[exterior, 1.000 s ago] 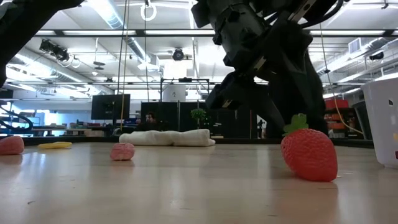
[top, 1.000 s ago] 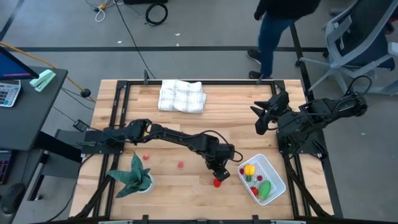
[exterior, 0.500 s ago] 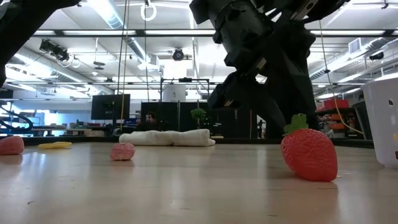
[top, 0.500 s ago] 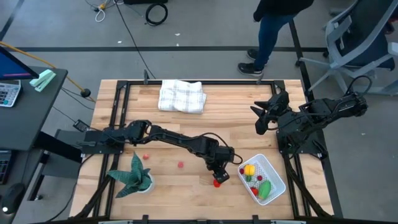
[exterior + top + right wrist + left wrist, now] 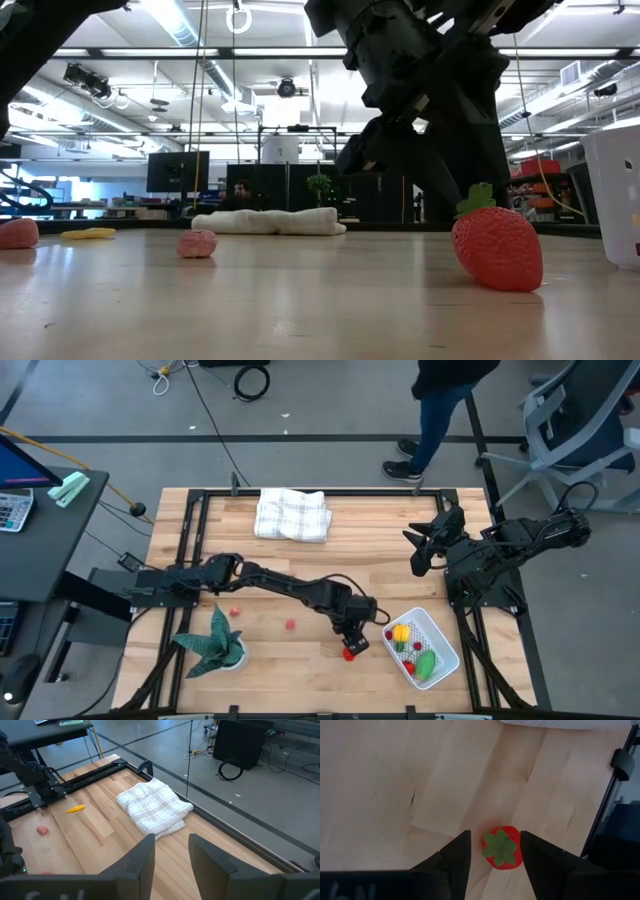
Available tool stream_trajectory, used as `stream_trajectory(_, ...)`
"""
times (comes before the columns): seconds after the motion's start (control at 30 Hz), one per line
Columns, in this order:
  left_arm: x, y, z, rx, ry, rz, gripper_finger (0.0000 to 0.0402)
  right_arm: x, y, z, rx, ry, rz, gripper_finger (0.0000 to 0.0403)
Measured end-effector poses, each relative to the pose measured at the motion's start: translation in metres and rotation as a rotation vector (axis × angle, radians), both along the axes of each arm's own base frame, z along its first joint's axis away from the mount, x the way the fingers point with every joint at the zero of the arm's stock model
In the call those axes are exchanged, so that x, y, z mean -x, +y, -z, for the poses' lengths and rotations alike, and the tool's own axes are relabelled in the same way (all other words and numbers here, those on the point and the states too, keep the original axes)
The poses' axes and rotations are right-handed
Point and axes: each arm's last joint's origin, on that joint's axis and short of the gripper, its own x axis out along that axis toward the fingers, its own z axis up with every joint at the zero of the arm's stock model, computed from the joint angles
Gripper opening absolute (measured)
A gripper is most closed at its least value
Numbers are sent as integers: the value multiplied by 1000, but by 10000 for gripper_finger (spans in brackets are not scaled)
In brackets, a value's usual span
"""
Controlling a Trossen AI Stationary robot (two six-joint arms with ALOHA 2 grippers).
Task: Pick and placing Produce into tupperware
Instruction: Put the strawberry into the white bin
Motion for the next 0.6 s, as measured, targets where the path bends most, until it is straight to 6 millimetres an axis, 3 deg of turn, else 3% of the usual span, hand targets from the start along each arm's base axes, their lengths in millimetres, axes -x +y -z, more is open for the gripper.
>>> stream_trajectory(0.3, 0, -2, 0, -28, -13, 18, 169, 0, 0, 0, 0, 0, 0, 128)
stream_trajectory(0.6, 2, -11, 0, -21, -20, 28, 126, 0, 0, 0, 0, 0, 0, 128)
